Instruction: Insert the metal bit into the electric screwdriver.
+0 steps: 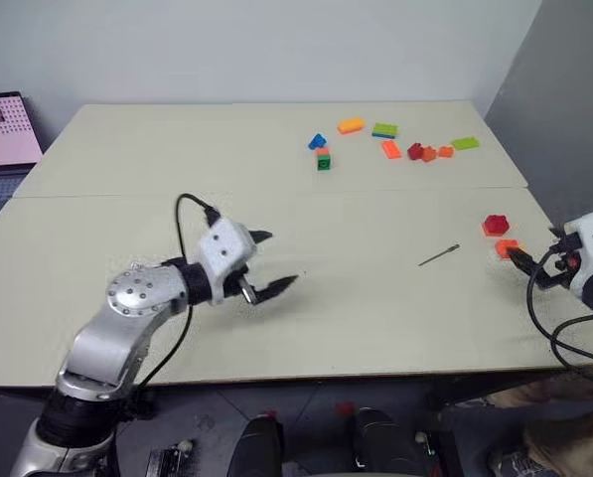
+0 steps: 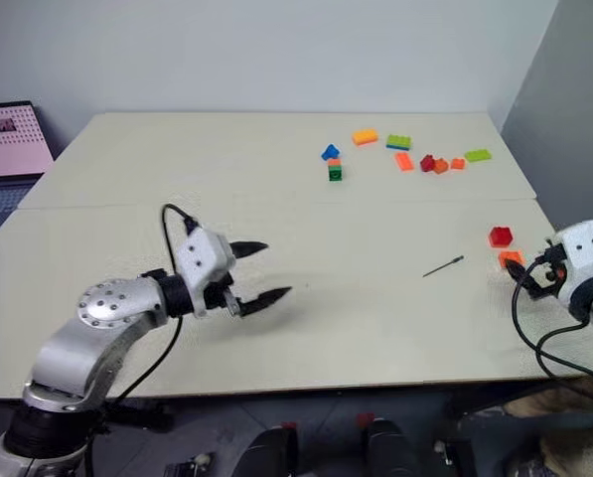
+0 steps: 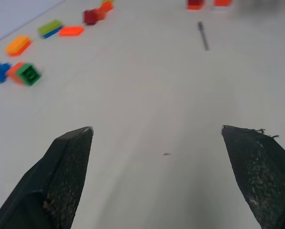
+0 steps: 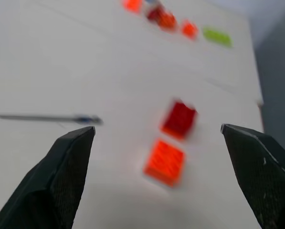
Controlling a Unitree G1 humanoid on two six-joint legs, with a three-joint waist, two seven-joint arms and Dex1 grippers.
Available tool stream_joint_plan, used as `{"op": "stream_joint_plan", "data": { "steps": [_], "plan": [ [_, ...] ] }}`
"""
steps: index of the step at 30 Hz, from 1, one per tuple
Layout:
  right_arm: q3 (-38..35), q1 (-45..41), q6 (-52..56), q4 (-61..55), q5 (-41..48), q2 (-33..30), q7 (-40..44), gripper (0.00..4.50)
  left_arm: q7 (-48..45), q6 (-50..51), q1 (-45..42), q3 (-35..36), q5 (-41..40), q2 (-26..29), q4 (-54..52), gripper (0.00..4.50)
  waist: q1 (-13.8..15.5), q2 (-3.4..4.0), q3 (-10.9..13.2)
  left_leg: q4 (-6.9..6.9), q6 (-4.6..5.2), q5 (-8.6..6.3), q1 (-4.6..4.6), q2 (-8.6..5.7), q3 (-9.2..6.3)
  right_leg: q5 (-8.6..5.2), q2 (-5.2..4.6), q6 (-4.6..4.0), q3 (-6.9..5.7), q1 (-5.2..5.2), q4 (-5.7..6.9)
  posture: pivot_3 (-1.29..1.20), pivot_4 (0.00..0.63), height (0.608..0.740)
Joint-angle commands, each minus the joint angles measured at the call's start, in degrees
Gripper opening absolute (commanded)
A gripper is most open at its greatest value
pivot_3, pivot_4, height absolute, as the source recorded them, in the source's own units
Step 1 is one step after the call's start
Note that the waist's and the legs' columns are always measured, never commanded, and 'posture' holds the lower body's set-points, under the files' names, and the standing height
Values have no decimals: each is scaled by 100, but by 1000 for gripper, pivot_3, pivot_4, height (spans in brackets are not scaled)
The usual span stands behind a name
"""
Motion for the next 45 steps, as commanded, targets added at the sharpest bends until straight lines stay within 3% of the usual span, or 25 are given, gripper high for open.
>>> {"op": "stream_joint_plan", "data": {
  "steps": [1,9,15,20,34,45],
  "plan": [
    [593,-347,128,-939,664,-169,1042,4479,491,901,14,694,203,586,-532,4500,-16,-2,1,0,0,0,1,0,-2,-1,0,-2,-1,0,1,0,150,740],
    [2080,-1913,7,-555,833,391,2240,4479,902,2720,400,2111,-141,891,-491,4500,-21,-38,23,-1,-1,0,-1,-2,-4,-13,-5,-22,-7,0,-5,0,150,740],
    [2578,-2681,-357,122,618,717,2840,4479,921,3687,408,2341,-267,1229,-266,4500,62,-65,39,-3,-1,0,-14,-4,-10,-11,-9,-19,-16,-10,-6,0,150,740],
    [2774,-2948,-442,363,563,931,3107,4479,1174,3976,-119,2124,-143,1389,519,4500,110,-66,39,-11,-2,0,-13,-2,-13,1,-8,0,-21,-17,-2,0,150,740],
    [2973,-3413,-11,148,853,1211,3679,4479,1273,4341,-1410,626,101,1598,2677,4500,115,-66,41,-14,-3,0,-16,-3,-11,2,-9,0,-19,-25,4,0,150,740],
    [2915,-3245,73,-146,842,1149,3621,4479,1376,4355,-1990,251,268,1325,3743,4500,115,-66,41,-14,-4,0,-20,-4,-9,2,-9,0,-18,-31,9,0,150,740]
  ]
}}
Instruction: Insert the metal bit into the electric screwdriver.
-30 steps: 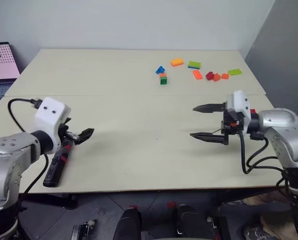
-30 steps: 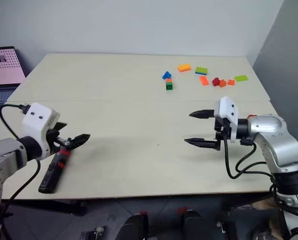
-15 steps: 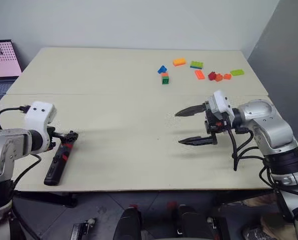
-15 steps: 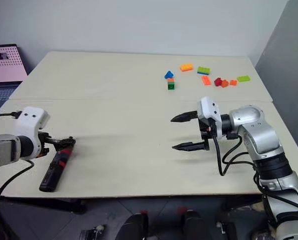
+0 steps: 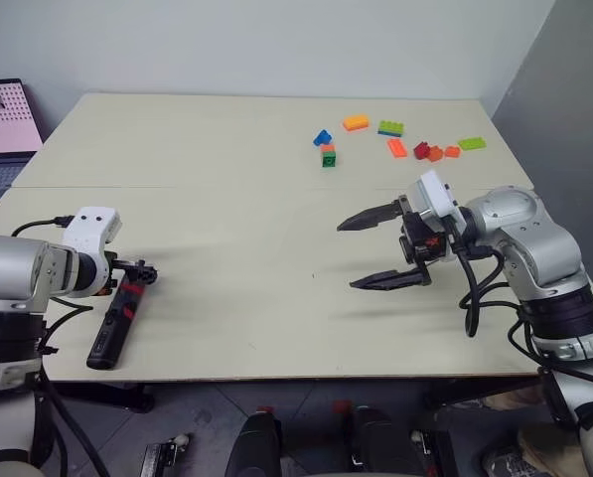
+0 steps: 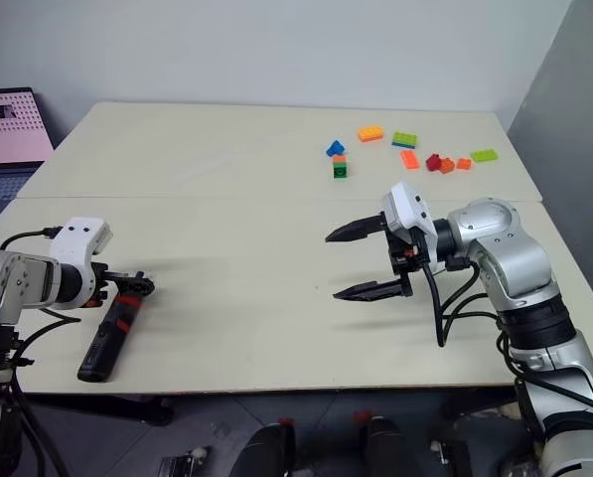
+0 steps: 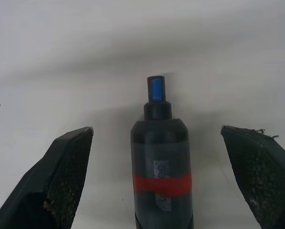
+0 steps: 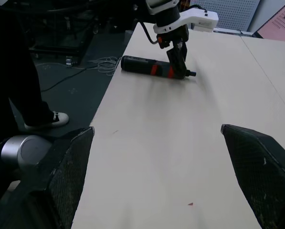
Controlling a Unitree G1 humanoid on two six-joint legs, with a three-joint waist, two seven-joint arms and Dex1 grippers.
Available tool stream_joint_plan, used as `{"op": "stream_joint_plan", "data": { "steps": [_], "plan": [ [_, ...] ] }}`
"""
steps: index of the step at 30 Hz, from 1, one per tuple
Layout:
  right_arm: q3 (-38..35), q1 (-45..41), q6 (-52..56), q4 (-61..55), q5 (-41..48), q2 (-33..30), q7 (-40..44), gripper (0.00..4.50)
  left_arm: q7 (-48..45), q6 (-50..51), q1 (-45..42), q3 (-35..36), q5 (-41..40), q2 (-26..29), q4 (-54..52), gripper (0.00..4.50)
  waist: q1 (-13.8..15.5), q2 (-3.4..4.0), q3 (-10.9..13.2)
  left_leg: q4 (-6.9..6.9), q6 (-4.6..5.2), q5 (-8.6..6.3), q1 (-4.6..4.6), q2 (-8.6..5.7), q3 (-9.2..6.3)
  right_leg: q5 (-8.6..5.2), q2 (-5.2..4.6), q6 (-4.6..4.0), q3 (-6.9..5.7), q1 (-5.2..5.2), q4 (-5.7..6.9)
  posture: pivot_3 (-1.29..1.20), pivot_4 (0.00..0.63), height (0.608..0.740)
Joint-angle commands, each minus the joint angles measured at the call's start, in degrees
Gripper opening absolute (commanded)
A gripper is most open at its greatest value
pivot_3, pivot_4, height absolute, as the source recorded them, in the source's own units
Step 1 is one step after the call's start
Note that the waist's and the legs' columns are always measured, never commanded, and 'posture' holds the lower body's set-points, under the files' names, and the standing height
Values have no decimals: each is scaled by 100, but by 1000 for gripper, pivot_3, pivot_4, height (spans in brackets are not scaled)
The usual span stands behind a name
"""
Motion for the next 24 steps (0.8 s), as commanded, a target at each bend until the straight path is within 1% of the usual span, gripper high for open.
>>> {"op": "stream_joint_plan", "data": {
  "steps": [1,3,5,6,11,13,17,21,24],
  "plan": [
    [-138,83,29,-327,74,-93,-29,4479,103,-79,-167,35,140,-88,277,4500,1,0,0,0,0,0,0,0,0,0,0,0,0,0,0,0,150,740],
    [-143,114,46,-386,74,-99,-52,4479,134,-180,-239,43,181,-171,471,4500,1,0,0,0,0,0,-1,0,0,0,0,0,-1,0,0,0,150,740],
    [-143,137,75,-455,71,-103,-91,4500,161,-275,-333,50,218,-274,663,4124,3,0,0,0,0,0,-1,0,0,0,0,0,-1,-1,1,0,150,740],
    [-145,145,88,-482,74,-106,-106,4500,168,-310,-361,39,235,-309,723,4042,6,0,0,1,-1,1,0,0,-1,0,0,0,-1,-1,3,0,150,740],
    [-170,172,152,-574,80,-136,-178,4500,167,-572,-533,-50,355,-403,1108,2936,4,0,0,1,-2,1,0,0,-1,1,0,1,-1,0,4,0,150,740],
    [-173,197,156,-602,72,-160,-191,4500,157,-647,-593,-78,381,-415,1224,2395,4,0,0,1,-2,2,1,-1,-1,1,0,0,-1,0,4,0,150,740],
    [-194,238,194,-665,77,-231,-235,4500,34,-521,-509,-133,316,-378,1108,1591,3,0,0,1,-3,2,0,-1,-1,1,0,0,-1,0,5,0,150,740],
    [-243,257,218,-672,93,-309,-254,4500,-94,-384,-392,-134,291,-201,874,1591,2,0,0,1,-3,2,0,-1,0,1,0,1,1,0,3,0,150,740],
    [-235,293,184,-660,65,-323,-269,4500,-107,-547,-421,-149,387,-130,897,1591,2,0,0,1,-3,2,-1,-1,1,1,-1,1,1,0,2,0,150,740]
  ]
}}
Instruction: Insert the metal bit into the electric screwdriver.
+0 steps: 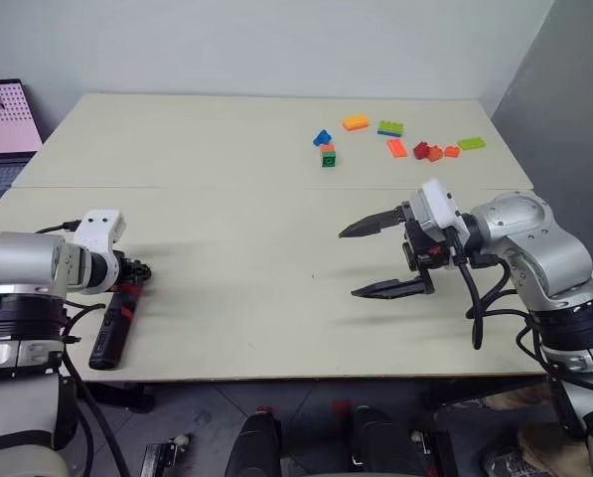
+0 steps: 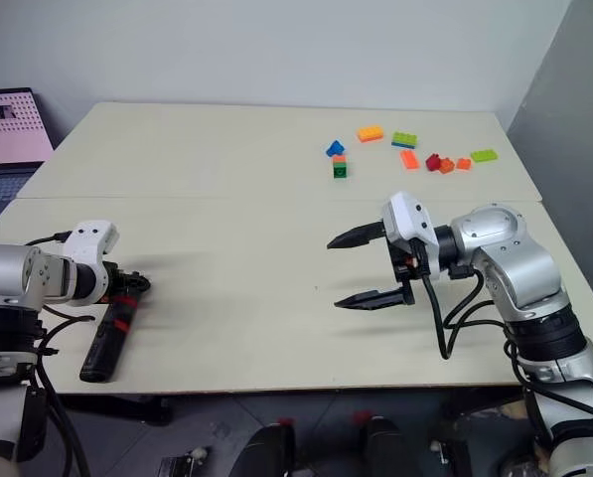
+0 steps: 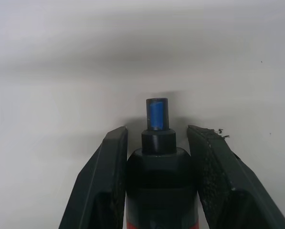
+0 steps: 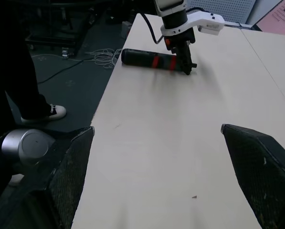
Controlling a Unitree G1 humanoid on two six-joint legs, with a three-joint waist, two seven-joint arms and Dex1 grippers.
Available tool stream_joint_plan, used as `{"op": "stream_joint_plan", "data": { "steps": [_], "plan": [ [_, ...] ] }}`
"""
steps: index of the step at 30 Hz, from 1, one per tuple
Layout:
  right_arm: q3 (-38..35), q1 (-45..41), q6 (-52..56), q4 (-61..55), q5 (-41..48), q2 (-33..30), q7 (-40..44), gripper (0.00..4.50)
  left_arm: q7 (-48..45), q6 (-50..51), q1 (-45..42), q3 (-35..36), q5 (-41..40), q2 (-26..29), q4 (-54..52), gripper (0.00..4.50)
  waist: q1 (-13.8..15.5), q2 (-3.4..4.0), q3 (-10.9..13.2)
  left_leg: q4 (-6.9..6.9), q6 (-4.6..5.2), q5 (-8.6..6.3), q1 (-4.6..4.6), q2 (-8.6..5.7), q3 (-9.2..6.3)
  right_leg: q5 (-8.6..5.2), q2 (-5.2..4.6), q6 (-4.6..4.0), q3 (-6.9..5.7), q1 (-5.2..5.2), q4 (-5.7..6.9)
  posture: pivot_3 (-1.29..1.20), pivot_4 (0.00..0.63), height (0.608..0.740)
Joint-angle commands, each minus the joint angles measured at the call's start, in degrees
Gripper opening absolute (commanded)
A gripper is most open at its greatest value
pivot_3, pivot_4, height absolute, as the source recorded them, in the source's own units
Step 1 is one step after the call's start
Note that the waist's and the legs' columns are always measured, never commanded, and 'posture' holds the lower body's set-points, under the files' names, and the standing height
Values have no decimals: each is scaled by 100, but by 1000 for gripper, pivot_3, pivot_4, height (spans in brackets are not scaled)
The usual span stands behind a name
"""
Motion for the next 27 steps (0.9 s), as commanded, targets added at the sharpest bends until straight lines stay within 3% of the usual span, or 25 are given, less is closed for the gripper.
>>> {"op": "stream_joint_plan", "data": {
  "steps": [1,3,5,12,23,27],
  "plan": [
    [-171,39,-42,-159,49,-76,-30,4500,-35,-156,10,-44,123,183,-166,1591,0,0,0,0,0,0,0,0,0,0,0,0,-1,0,0,0,150,740],
    [-156,54,-55,-164,43,-66,-40,4500,61,-199,25,7,164,126,-215,1591,0,0,0,0,0,0,0,0,-1,0,0,0,0,-1,1,0,150,740],
    [-146,48,-53,-162,37,-59,-42,4500,131,-131,28,120,136,62,-265,2299,0,0,0,0,0,0,0,0,-1,0,0,0,0,-2,2,0,150,740],
    [-152,47,-7,-203,73,-102,-1,4500,147,448,-21,49,54,148,-583,3602,-1,0,0,0,0,0,-1,0,-1,0,0,0,-1,-2,2,0,150,740],
    [-170,-10,104,-327,214,-131,52,4500,342,715,82,370,43,-83,-610,3602,0,0,0,1,0,0,-2,0,-2,0,0,0,-1,-4,4,0,150,740],
    [-176,-14,112,-340,234,-142,40,4500,354,669,95,369,45,-84,-574,2840,0,0,0,1,0,0,-3,0,-1,0,0,0,-1,-4,3,0,150,740]
  ]
}}
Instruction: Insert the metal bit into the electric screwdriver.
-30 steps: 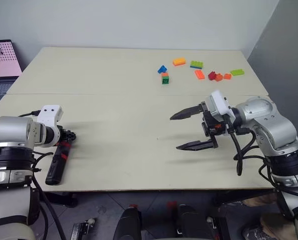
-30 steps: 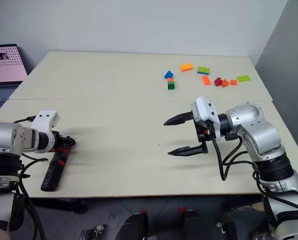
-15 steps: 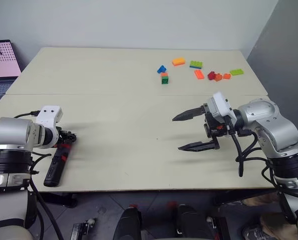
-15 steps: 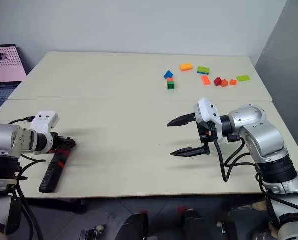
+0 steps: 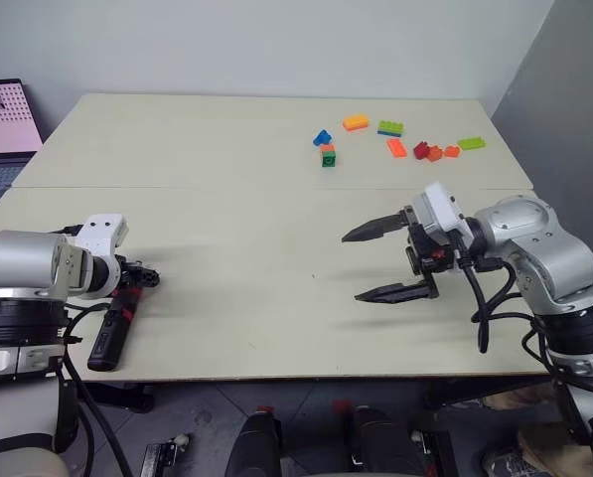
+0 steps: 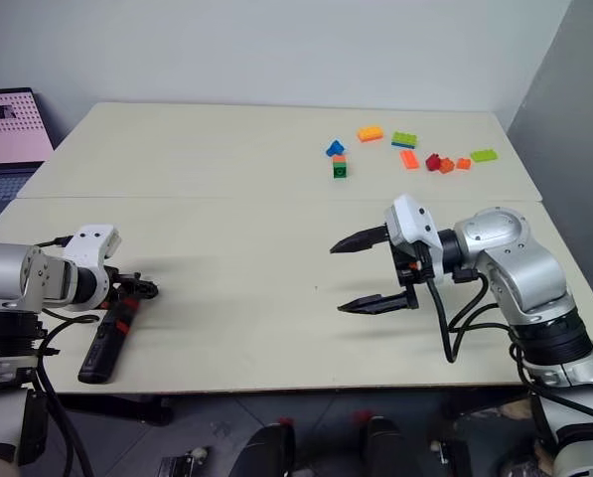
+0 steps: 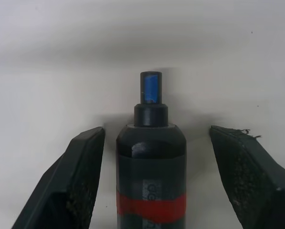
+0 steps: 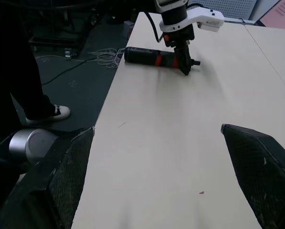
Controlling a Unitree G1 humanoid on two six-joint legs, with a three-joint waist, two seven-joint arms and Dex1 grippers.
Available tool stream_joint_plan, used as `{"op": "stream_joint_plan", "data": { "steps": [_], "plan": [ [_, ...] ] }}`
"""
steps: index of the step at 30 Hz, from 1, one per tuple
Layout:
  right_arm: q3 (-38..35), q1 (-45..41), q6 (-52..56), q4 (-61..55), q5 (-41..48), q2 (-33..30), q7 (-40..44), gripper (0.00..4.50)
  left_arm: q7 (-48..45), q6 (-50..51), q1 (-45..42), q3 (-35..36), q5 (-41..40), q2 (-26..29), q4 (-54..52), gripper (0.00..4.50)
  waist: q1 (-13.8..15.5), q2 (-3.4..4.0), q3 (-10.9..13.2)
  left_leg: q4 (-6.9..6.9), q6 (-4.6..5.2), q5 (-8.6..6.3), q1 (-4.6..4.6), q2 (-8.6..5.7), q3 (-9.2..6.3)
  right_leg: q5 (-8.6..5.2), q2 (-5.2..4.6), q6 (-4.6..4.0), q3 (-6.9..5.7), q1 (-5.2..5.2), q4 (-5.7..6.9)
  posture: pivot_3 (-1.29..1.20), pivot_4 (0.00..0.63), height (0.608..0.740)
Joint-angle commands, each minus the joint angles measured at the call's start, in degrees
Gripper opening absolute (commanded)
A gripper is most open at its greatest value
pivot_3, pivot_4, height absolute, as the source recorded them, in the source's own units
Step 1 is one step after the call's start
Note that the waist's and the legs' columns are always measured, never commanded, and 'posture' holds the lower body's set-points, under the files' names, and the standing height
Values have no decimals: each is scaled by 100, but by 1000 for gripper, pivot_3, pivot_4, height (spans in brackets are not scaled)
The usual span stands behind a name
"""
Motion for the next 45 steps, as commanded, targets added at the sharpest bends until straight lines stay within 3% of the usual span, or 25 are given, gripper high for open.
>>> {"op": "stream_joint_plan", "data": {
  "steps": [1,6,17,27,35,41,45],
  "plan": [
    [-176,-104,-6,-218,119,-53,23,4500,53,-84,-9,169,40,25,-19,2644,0,0,0,0,0,0,0,0,0,0,0,0,0,0,0,0,150,740],
    [-208,-121,20,-246,194,-33,33,4500,55,-190,-14,156,47,10,47,1640,0,0,0,0,0,0,0,0,0,0,0,0,0,0,1,0,150,740],
    [-331,-88,130,-406,391,-117,-34,4500,-154,-403,29,68,-76,85,-450,1640,10,0,0,0,-1,1,1,0,-1,0,0,0,-1,0,3,0,150,740],
    [-1012,371,671,-1176,802,-458,-669,4500,-717,-1198,-95,-208,-491,-152,-2019,1640,30,-5,-2,4,-5,3,-49,-2,-5,17,-5,-26,-3,-43,2,0,150,740],
    [-1772,1111,1117,-1867,1090,-822,-1468,4500,-818,-2066,-546,-559,-752,-1313,-2600,1640,45,-8,0,60,-3,2,-86,-8,-7,26,-7,-10,-4,-47,-1,0,150,740],
    [-2146,1642,1313,-2377,1095,-810,-2264,4500,-389,-3834,-461,-687,-564,-2889,-2319,1640,35,-9,1,83,-2,2,-84,-9,-2,37,-4,28,6,-41,-3,0,150,740],
    [-2024,1813,1150,-2511,826,-739,-2650,4500,-97,-4958,-361,-819,-212,-3530,-1908,1640,13,-9,0,90,2,5,-78,-8,3,49,1,36,17,-39,-1,0,150,740]
  ]
}}
